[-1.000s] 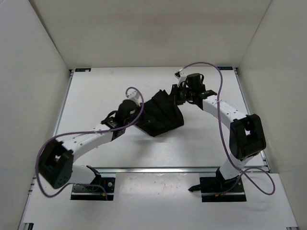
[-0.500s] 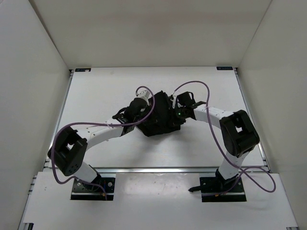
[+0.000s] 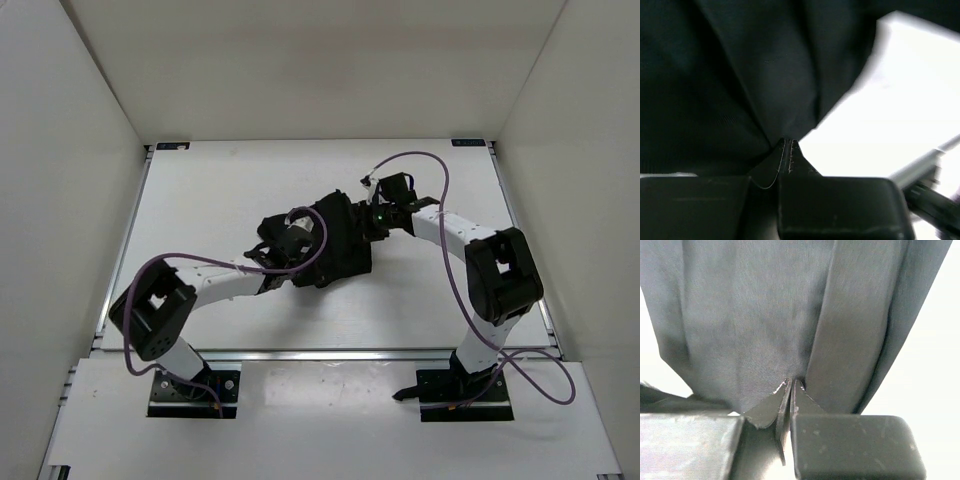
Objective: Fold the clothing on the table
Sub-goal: Fold the skirt
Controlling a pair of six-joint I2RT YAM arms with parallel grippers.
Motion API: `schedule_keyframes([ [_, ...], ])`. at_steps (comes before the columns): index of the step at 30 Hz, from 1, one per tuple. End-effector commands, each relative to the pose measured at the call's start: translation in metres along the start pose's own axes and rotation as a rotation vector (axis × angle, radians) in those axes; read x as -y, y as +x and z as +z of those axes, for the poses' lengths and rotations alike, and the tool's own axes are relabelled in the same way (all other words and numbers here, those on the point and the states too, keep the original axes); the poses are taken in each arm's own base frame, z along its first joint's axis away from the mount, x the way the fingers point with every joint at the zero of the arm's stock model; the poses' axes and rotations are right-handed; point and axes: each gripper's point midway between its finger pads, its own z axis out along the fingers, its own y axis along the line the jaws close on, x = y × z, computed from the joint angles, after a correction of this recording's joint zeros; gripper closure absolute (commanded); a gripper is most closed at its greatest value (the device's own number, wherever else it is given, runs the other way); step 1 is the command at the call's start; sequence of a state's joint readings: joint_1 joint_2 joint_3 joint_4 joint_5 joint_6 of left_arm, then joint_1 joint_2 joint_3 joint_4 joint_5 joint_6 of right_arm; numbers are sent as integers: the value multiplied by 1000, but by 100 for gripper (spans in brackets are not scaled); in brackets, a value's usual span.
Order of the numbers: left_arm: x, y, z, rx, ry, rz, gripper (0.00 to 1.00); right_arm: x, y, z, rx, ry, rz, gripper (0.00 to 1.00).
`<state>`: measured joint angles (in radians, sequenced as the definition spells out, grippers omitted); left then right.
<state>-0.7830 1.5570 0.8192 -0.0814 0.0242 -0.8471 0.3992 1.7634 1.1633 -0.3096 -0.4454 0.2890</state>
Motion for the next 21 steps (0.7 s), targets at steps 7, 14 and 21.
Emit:
schedule_keyframes([
  [7, -44, -14, -3, 17, -154, -42, 100, -8, -24, -33, 68, 8, -41, 100],
  [14, 3, -85, -79, 182, 2, -6, 61, 1, -70, -104, 156, 69, -34, 43],
  [21, -53, -115, -139, 248, -177, 48, 2, 51, -35, -128, 86, 385, 3, 16],
])
